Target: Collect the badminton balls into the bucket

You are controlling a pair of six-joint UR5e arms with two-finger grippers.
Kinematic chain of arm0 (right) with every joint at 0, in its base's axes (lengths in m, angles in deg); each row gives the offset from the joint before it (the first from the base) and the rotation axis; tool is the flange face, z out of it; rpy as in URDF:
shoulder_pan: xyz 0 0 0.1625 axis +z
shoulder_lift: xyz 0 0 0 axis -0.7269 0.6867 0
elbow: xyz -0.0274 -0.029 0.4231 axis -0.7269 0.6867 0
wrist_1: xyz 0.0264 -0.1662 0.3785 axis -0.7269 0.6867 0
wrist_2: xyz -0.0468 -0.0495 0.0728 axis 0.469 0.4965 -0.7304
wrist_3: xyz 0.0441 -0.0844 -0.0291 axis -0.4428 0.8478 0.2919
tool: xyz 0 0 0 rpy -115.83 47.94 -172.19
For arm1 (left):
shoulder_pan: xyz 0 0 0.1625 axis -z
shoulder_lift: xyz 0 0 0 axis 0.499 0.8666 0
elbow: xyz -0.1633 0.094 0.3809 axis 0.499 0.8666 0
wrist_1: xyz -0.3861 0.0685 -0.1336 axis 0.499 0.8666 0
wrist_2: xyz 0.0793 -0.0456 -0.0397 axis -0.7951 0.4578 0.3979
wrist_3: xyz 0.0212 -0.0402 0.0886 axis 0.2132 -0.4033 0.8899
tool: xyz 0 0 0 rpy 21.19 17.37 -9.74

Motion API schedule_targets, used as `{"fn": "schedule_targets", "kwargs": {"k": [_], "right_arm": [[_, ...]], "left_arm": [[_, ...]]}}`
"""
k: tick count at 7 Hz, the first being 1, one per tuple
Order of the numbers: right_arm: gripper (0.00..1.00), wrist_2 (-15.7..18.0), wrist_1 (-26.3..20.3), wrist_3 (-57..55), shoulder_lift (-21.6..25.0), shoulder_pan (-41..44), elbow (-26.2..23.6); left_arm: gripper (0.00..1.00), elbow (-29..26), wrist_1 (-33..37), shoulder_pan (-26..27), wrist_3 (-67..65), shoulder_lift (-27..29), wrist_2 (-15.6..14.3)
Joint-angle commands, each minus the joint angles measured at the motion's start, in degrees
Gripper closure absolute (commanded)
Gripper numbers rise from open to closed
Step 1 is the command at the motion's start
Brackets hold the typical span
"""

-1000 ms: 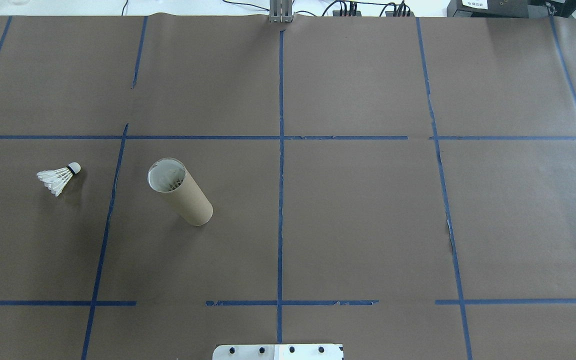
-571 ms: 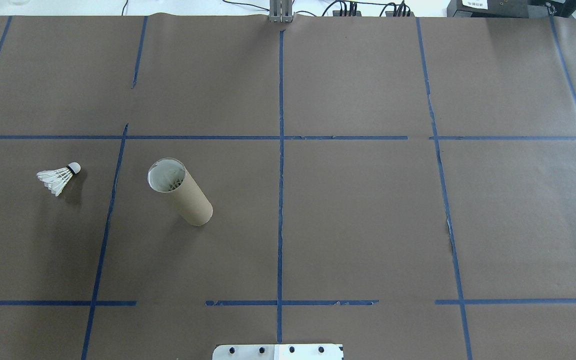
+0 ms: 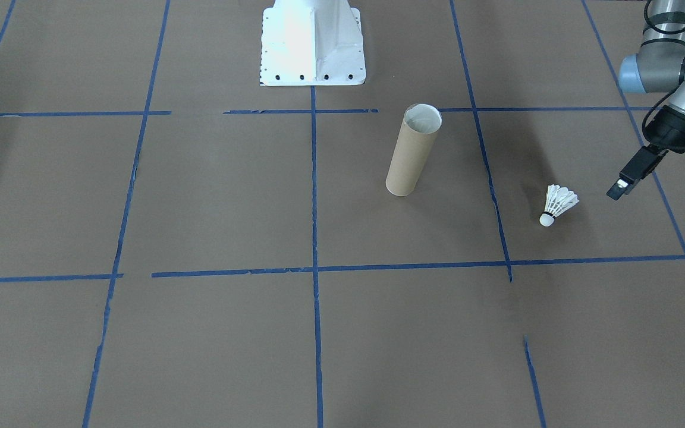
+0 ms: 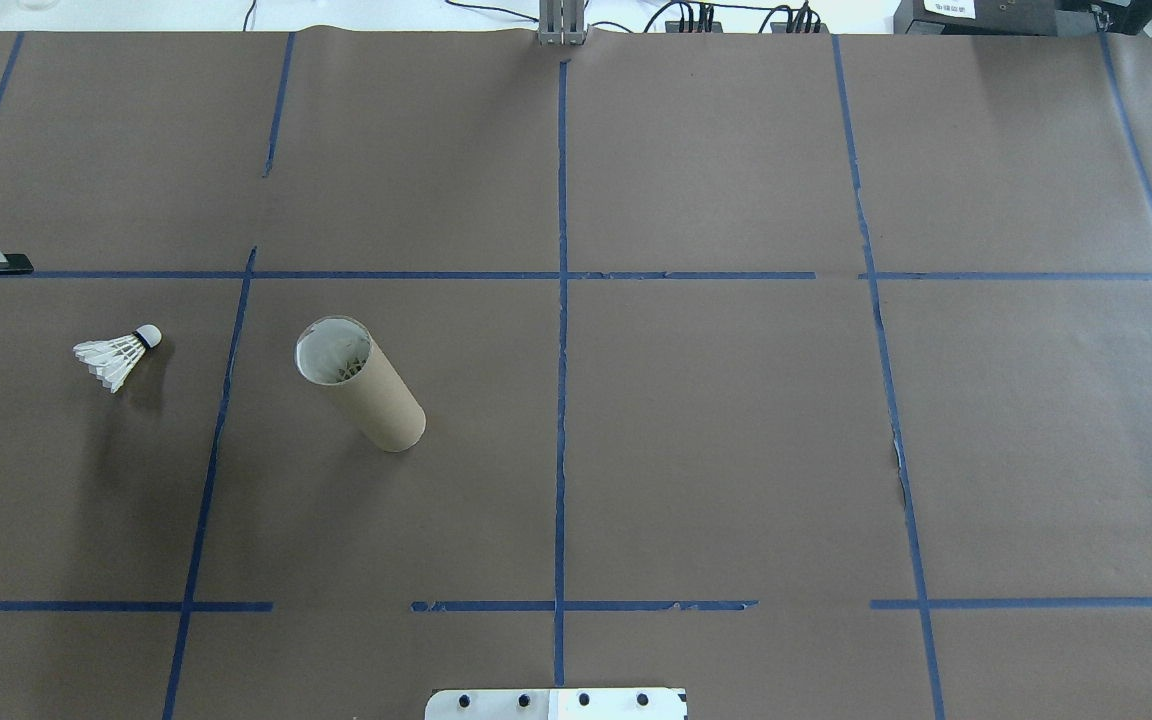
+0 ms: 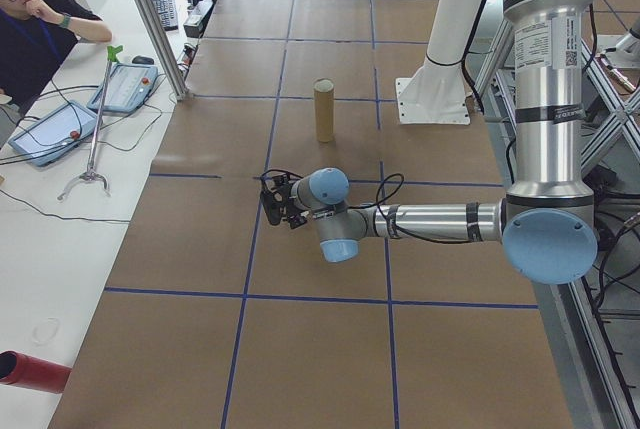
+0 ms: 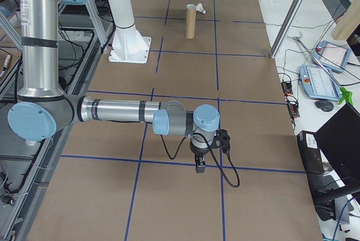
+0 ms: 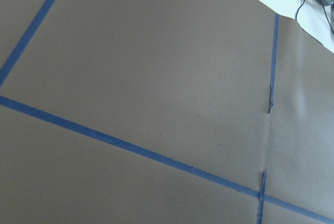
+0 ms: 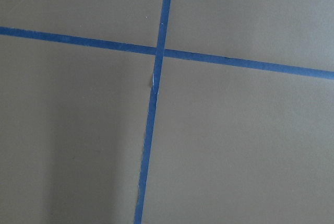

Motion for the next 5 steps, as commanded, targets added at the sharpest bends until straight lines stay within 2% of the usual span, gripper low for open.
{"fn": "schedule_targets", "kwargs": {"k": [1,3,4,5], "right_arm": [[0.0,0.0,0.0,0.0,0.0,0.0,0.0],[0.0,0.0,0.0,0.0,0.0,0.0,0.0],[0.0,0.0,0.0,0.0,0.0,0.0,0.0],[0.0,0.0,0.0,0.0,0.0,0.0,0.0]], "left_arm": [[0.0,-2.4,3.5,-5.3,-9.7,0.0,-3.0],[0.0,-3.9,3.8,-7.5,-12.5,0.6,-2.7],[0.08,-4.1,3.6,-8.5,-15.4,1.3,-2.9],[0.27,-3.9,3.7,-9.1,-17.3,1.4,-2.9]]}}
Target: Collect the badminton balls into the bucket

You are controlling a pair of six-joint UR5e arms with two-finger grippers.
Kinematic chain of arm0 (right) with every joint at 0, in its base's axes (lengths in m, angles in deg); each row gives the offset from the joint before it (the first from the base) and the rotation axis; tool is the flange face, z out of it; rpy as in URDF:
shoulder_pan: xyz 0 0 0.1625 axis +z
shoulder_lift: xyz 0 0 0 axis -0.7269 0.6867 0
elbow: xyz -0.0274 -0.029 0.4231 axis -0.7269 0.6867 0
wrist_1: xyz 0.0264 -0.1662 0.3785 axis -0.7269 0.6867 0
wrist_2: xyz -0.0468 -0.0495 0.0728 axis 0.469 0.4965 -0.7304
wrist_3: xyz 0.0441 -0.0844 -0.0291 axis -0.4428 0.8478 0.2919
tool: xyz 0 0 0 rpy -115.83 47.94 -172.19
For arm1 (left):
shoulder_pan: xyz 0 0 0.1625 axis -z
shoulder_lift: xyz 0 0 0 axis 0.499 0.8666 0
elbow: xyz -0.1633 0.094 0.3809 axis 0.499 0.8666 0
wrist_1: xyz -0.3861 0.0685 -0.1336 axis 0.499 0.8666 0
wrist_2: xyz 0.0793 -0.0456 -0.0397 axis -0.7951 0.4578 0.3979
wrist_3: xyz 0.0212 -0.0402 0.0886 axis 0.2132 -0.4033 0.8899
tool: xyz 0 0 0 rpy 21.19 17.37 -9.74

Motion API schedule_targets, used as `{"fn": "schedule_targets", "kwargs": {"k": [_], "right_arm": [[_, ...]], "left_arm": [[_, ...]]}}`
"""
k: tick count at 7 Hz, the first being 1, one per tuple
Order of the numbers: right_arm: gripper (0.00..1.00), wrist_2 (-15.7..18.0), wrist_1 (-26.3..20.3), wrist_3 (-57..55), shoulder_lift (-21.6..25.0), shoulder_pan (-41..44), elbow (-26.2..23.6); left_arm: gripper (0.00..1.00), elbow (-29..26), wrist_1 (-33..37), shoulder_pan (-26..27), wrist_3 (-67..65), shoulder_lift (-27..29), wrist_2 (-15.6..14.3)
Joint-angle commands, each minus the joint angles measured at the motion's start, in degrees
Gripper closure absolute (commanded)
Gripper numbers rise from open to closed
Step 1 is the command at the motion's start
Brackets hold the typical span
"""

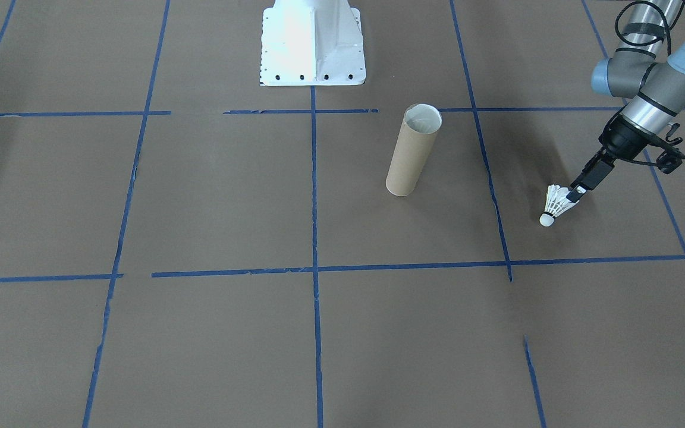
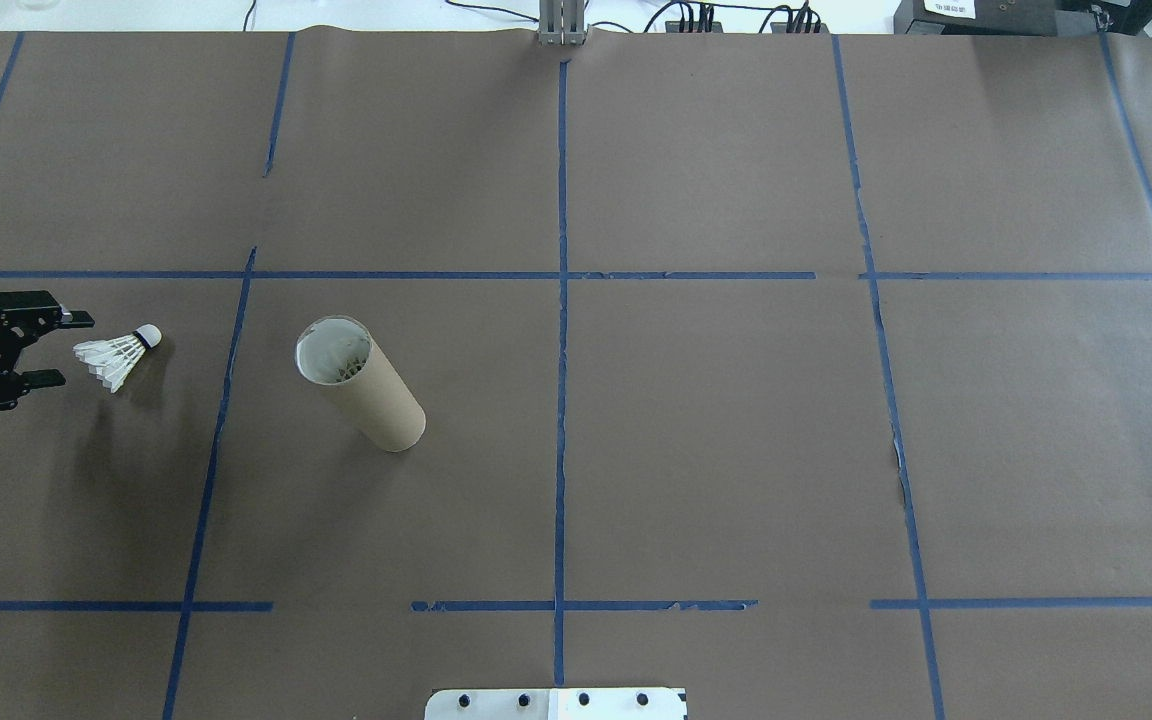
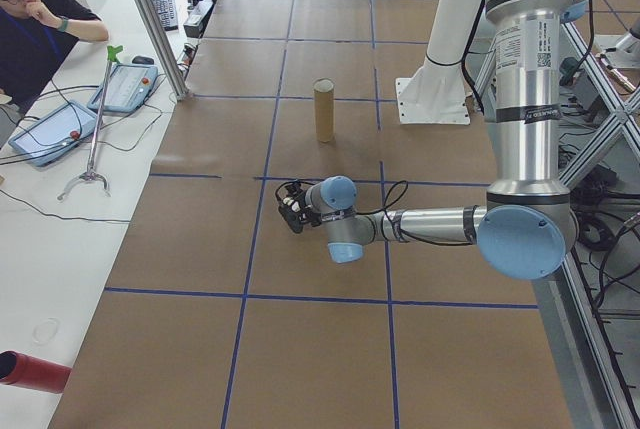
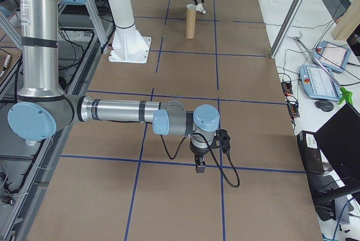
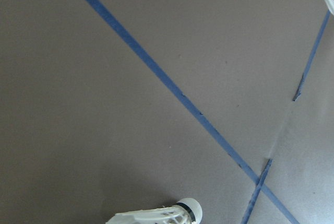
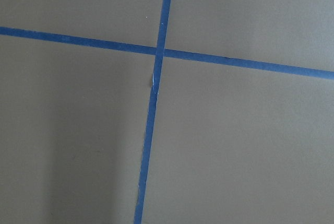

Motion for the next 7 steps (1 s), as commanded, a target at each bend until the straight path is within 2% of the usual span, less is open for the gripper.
{"fn": "schedule_targets", "kwargs": {"k": [1,2,3,6,7], "right_arm": [[0.0,0.0,0.0,0.0,0.0,0.0,0.0],[0.0,0.0,0.0,0.0,0.0,0.0,0.0],[0.0,0.0,0.0,0.0,0.0,0.0,0.0],[0.0,0.0,0.0,0.0,0.0,0.0,0.0],[0.0,0.0,0.0,0.0,0.0,0.0,0.0]], "left_arm": [[0.47,-0.1,0.0,-0.9,-2.8,0.8,0.0],[0.83,0.0,0.1,-0.9,-2.7,0.8,0.1],[1.0,0.0,0.1,-0.9,-2.2,0.8,0.1],[1.0,1.2,-1.1,-0.9,-1.9,0.9,1.9],[1.0,3.3,-3.1,-0.7,-1.8,0.8,6.1]]}}
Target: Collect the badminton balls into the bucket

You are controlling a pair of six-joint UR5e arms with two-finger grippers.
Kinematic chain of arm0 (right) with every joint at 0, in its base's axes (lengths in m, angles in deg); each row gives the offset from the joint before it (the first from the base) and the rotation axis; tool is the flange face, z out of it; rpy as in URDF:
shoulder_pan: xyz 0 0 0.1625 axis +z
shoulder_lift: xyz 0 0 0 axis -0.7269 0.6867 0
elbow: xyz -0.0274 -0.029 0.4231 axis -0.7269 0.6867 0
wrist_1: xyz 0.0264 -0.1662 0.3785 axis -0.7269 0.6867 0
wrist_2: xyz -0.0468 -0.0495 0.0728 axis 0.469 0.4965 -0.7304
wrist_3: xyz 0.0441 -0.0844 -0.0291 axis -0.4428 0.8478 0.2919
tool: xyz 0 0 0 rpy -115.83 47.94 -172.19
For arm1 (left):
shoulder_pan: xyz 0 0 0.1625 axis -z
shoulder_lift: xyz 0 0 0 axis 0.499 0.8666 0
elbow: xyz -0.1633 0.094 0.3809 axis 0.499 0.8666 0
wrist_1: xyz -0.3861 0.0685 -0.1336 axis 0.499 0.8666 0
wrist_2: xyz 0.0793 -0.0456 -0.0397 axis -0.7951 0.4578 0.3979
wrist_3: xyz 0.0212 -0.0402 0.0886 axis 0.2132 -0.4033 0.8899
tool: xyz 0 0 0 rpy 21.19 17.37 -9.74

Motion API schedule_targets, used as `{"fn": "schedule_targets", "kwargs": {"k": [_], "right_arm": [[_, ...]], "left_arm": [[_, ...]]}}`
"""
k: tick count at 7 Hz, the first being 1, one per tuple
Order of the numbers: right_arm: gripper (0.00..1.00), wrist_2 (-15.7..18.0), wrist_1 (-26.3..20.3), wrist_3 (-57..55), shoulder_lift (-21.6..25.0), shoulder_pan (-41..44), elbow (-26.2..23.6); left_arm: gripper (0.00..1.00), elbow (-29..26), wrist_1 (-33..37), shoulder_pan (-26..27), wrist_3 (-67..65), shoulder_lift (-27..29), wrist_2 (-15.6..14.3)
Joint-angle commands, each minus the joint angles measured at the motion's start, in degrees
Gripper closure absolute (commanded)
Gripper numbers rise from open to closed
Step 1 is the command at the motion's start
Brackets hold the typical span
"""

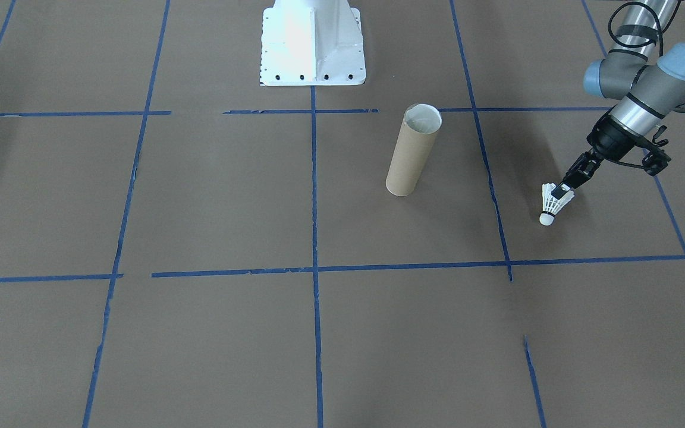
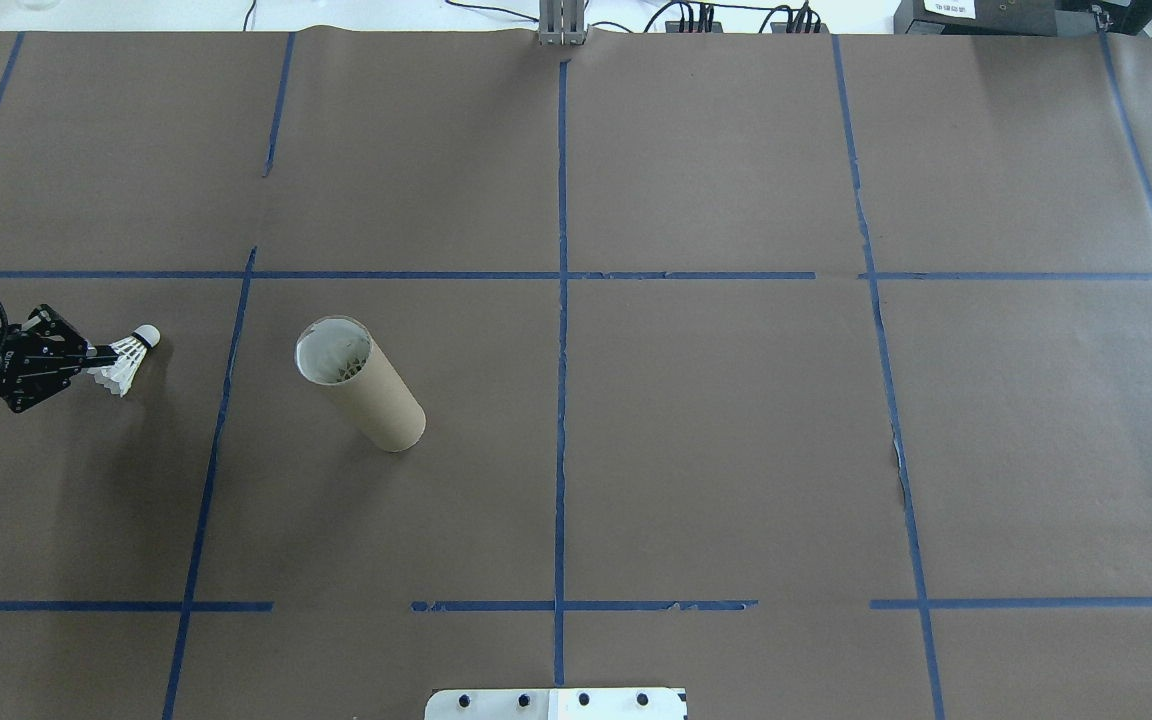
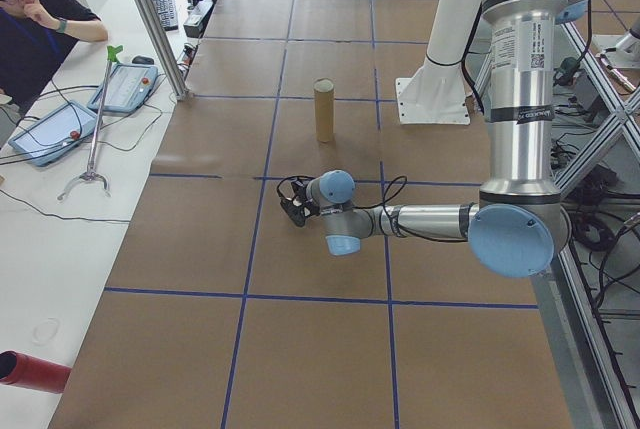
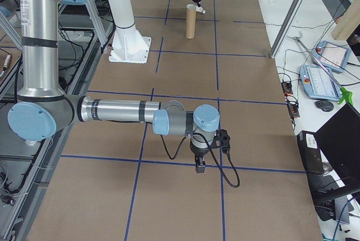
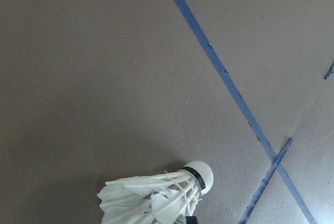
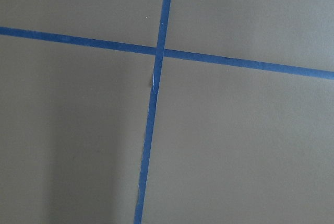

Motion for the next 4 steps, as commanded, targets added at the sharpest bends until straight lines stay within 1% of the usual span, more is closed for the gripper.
{"fn": "schedule_targets", "kwargs": {"k": [1,2,3,4], "right_arm": [[0.0,0.0,0.0,0.0,0.0,0.0,-0.1],[0.0,0.0,0.0,0.0,0.0,0.0,-0.1],[0.0,0.0,0.0,0.0,0.0,0.0,0.0],[0.0,0.0,0.0,0.0,0.0,0.0,0.0]], "left_arm": [[1.0,5.2,-6.9,1.4,0.6,0.0,6.4],[1.0,9.5,-14.6,2.3,4.7,0.0,8.3],[1.0,14.5,-25.4,2.8,11.9,0.0,8.9],[1.0,20.1,-37.9,2.9,20.0,0.2,8.9]]}}
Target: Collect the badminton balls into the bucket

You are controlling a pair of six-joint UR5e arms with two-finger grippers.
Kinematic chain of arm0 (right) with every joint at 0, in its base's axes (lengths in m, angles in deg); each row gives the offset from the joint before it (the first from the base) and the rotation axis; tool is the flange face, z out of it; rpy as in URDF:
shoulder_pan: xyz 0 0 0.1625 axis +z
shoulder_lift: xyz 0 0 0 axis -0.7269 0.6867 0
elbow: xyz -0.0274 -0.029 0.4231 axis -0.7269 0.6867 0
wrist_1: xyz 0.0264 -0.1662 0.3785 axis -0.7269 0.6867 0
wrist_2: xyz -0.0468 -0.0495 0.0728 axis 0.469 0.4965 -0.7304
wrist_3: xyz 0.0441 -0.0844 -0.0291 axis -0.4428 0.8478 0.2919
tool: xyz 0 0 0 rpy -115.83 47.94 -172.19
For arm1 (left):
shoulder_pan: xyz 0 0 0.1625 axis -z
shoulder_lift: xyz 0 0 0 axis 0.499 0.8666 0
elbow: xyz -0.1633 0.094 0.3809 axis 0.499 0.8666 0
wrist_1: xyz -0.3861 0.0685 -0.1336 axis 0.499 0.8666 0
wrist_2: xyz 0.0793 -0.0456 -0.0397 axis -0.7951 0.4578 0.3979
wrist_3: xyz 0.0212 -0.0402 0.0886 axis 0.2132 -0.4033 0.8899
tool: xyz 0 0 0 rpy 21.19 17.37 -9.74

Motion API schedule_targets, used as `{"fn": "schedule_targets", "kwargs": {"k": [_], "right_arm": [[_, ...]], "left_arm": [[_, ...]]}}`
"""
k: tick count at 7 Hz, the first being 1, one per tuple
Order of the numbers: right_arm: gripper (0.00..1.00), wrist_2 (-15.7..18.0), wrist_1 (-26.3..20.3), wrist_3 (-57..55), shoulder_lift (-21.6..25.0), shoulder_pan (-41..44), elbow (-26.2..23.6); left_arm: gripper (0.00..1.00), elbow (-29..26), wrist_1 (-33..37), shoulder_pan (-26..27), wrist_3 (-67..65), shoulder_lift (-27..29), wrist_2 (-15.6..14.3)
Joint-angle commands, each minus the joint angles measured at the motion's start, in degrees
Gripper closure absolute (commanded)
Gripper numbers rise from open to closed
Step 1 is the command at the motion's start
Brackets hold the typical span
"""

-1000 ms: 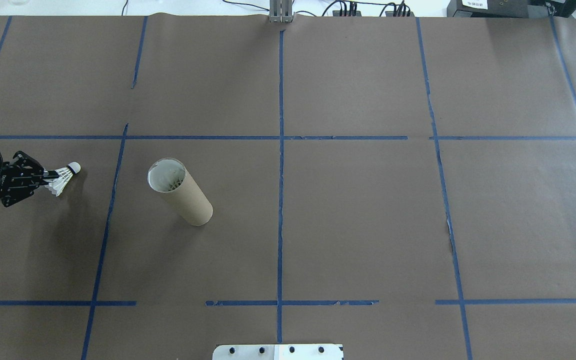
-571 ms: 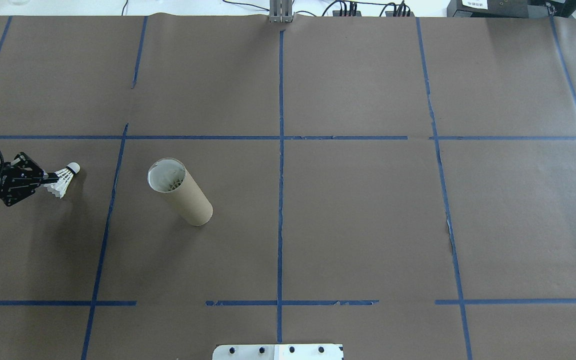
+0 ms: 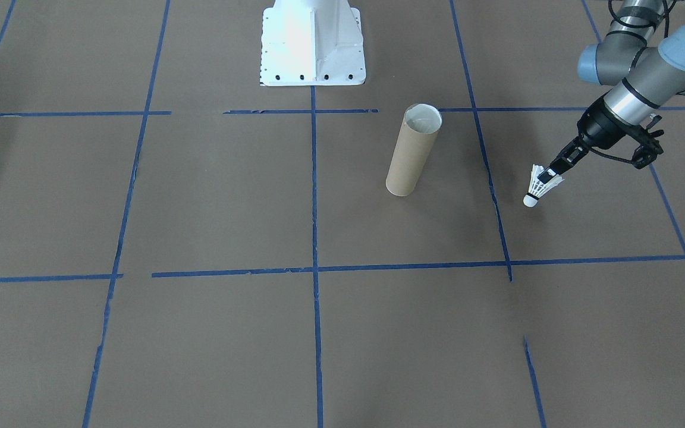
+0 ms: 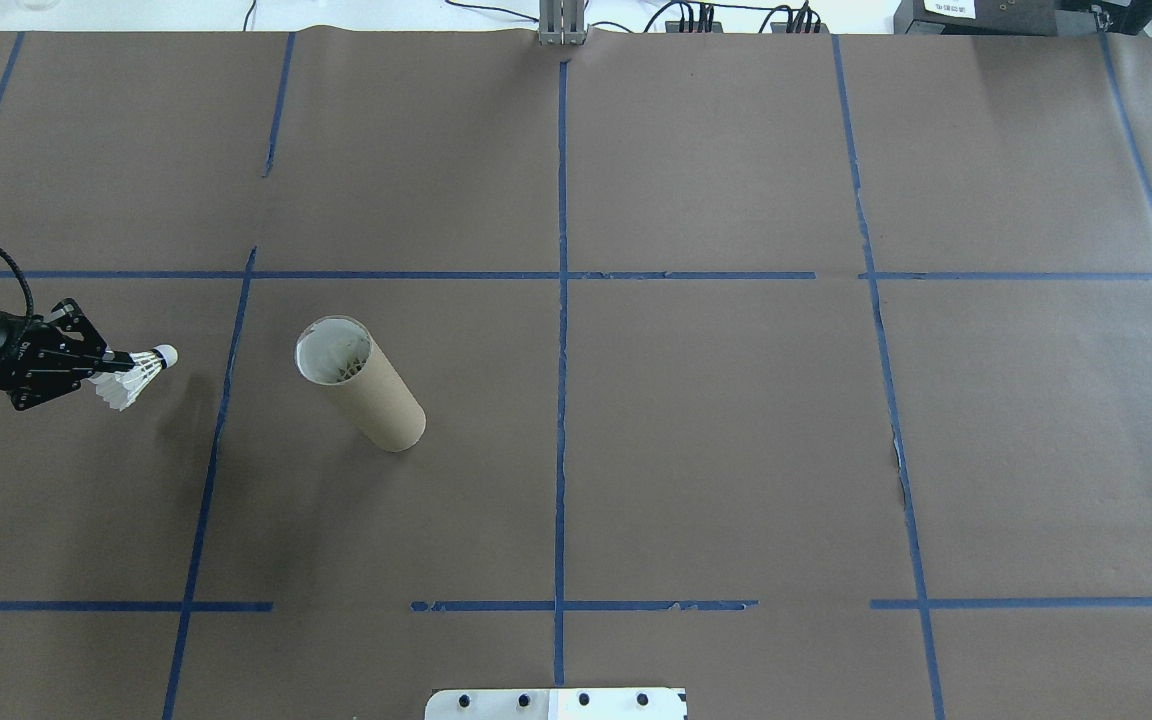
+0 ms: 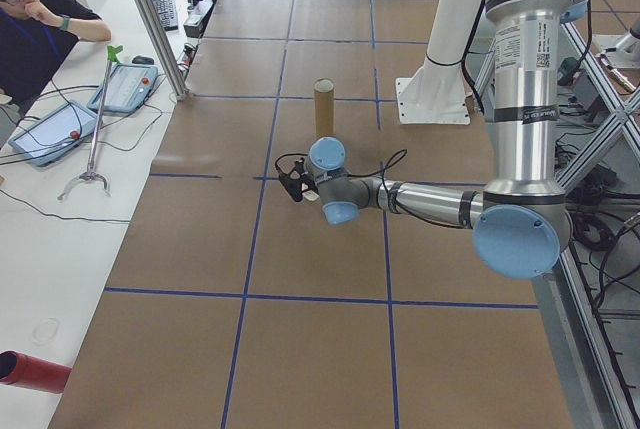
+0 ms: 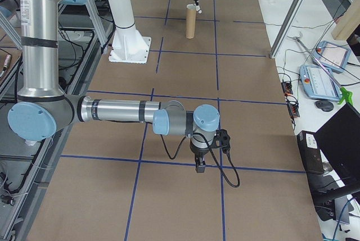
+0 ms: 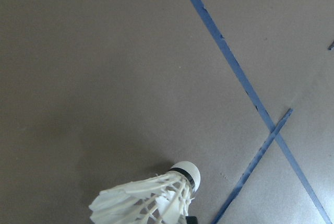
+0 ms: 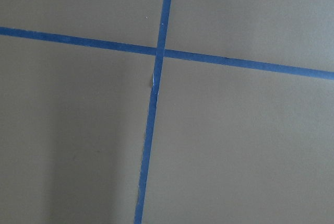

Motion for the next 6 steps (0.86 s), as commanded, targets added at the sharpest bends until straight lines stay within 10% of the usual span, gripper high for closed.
{"fn": "schedule_targets", "kwargs": {"k": [1,6], "right_arm": [[0.0,0.0,0.0,0.0,0.0,0.0,0.0],[0.0,0.0,0.0,0.0,0.0,0.0,0.0]], "left_arm": [[1.0,10.3,-25.4,0.9,16.0,2.3,0.5],[1.0,21.7,-81.5,7.7,38.4,27.8,-0.5]]}}
